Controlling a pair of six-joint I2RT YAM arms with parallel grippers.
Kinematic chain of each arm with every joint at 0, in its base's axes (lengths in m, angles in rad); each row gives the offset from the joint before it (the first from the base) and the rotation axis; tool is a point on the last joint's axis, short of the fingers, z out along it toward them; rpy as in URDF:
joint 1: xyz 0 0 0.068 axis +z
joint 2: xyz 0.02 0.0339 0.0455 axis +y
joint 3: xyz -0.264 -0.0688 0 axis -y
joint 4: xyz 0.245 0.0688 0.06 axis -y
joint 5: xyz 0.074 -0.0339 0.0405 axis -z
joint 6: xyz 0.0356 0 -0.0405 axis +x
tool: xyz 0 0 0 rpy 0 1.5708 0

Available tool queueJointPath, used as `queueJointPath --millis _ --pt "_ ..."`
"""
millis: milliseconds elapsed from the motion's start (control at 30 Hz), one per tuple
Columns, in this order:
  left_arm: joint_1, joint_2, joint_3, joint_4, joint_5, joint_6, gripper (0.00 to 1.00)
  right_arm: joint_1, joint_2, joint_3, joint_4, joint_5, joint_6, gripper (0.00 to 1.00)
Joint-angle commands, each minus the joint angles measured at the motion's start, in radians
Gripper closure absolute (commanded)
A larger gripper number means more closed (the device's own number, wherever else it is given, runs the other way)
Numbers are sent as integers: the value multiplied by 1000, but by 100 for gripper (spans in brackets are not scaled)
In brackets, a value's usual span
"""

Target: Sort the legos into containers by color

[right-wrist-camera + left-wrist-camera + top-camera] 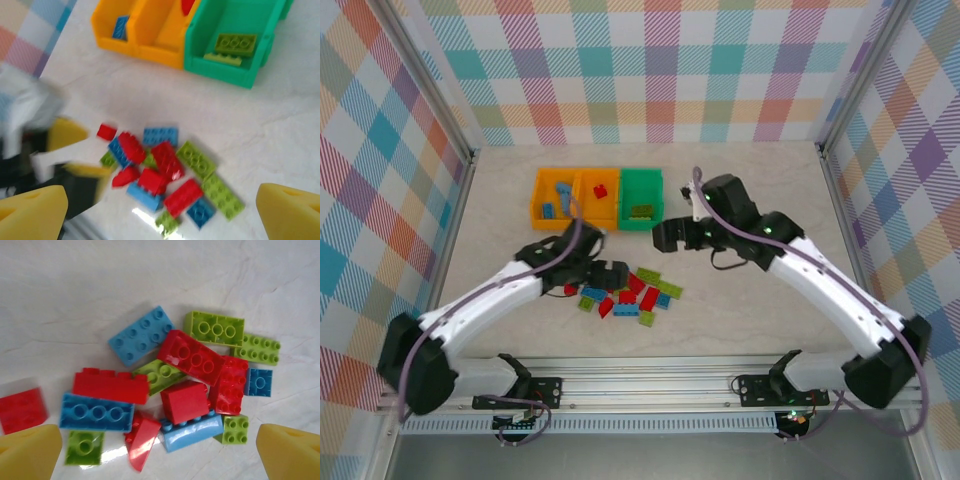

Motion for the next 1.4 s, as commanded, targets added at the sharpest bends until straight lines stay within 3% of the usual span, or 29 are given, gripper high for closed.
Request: queueJointPath --millis 0,200,567,900,1200,1367 --pt "-78 126 92 19 -84 86 1 -2 -101 -105 -117 -79 2 0" --pt "-93 320 219 -16 -61 272 0 -4 -203 -181 -184 -2 51 0" --pt "-107 519 275 -54 -64 328 2 -7 -216 -206 -155 17 70 0" --pt "-108 526 247 3 -133 290 30 -10 -221 -209 -154 33 94 0" --pt "-92 400 261 12 -176 244 32 -10 -230 -189 -160 13 112 0" --pt "41 312 305 28 -201 200 33 -10 -230 -187 -143 7 118 0"
